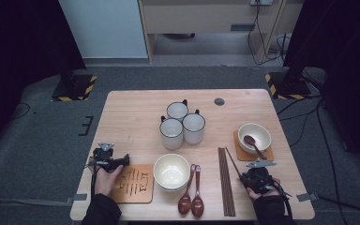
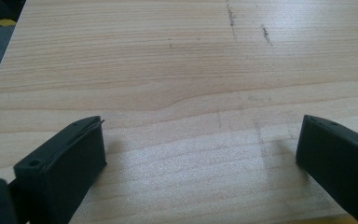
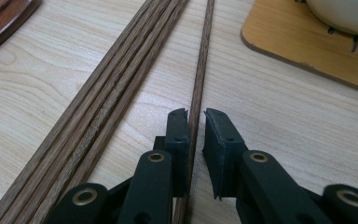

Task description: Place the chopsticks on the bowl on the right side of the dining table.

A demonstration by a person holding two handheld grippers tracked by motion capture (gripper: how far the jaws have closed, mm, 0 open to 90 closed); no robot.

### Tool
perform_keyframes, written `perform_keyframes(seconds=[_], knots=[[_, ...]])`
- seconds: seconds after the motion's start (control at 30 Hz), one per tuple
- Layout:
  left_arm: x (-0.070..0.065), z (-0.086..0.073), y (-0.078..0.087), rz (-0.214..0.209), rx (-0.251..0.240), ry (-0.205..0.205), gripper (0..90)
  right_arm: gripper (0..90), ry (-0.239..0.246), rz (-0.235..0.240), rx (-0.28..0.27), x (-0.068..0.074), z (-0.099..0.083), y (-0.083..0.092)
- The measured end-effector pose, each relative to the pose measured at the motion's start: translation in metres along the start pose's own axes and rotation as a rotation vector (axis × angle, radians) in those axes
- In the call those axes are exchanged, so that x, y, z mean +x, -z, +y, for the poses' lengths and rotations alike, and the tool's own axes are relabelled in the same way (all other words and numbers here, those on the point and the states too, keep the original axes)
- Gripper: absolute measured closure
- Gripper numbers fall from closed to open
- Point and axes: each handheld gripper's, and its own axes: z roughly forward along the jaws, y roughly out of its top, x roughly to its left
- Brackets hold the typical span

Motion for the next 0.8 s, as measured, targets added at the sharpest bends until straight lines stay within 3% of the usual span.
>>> perform_keyframes(seconds=[0.8], knots=[[0.0000,0.0000,0.0000,0.000,0.000,0.000,0.5,85.2,-0.011,-0.005,0.010,-0.0012,0.0028,-0.0004]])
